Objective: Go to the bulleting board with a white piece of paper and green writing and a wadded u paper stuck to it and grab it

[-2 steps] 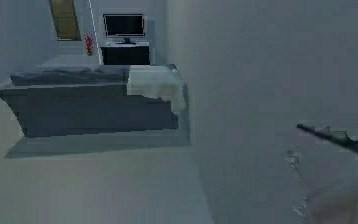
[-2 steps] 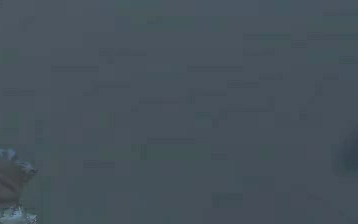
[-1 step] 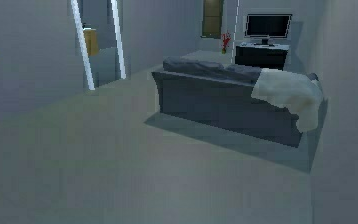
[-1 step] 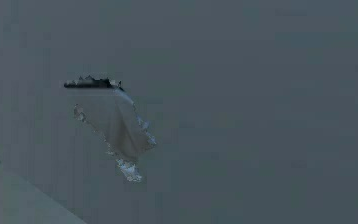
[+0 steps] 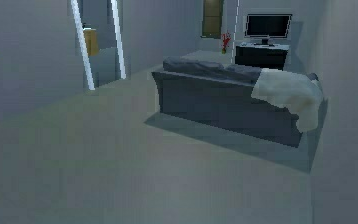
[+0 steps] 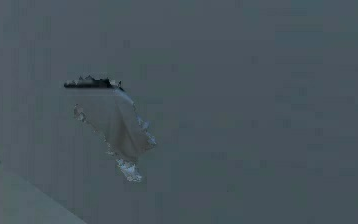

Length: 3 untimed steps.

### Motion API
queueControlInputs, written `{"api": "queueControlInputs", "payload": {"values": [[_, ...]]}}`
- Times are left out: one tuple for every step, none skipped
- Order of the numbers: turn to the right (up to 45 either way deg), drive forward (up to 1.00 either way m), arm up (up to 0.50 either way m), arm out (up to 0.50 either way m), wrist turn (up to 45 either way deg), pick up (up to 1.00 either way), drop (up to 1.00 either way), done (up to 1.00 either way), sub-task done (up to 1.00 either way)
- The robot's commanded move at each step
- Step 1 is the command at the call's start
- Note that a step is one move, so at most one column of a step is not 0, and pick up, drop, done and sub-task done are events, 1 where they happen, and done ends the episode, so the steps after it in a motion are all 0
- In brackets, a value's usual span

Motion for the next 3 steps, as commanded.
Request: {"api": "queueControlInputs", "payload": {"values": [[0.0,0.0,0.38,0.0,0.0,0.0,0.0,0.0,0.0],[0.0,0.0,0.0,0.12,0.0,0.0,0.0,0.0,0.0],[0.0,0.0,0.0,0.0,45.0,0.0,0.0,0.0,0.0]]}}
